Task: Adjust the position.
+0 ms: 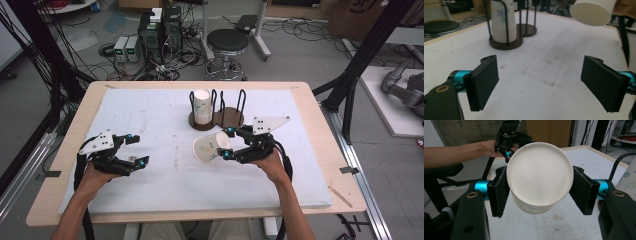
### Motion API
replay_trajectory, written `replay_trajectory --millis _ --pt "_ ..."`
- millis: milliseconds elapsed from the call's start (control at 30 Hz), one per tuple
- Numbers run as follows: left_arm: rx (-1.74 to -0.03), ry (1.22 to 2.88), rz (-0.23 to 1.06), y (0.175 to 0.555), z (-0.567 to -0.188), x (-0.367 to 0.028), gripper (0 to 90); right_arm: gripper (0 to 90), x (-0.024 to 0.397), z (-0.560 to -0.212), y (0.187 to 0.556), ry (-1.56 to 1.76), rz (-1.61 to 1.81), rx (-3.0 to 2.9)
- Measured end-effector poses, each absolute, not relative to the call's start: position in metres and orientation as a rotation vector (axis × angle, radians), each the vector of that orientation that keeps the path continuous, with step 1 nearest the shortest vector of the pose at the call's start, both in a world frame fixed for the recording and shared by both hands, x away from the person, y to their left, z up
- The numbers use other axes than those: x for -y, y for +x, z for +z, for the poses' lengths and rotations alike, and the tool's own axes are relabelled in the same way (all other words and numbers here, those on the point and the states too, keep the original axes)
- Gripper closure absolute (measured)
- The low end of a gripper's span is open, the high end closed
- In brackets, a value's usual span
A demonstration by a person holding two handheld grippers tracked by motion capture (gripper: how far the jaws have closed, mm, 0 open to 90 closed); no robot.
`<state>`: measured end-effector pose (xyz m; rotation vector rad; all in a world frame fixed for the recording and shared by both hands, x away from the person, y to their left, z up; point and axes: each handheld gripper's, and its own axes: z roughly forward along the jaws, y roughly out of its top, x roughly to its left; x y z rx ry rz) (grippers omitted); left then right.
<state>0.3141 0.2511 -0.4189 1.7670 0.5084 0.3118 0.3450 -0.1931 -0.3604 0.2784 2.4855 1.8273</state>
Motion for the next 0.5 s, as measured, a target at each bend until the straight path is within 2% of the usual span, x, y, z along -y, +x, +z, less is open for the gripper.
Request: replay_trajectory --millis 333,500 --pt "-0.4 1.753 0.222 0.321 -0.408 -0.231 14.1 37.3 0.187 -0.359 0.346 0.238 1.839 -2.501" --pt "-0.31 1.727 0.174 0.327 -0.399 -0.209 13.6 37.3 0.183 -0.358 0.347 0.224 1.838 -2.507"
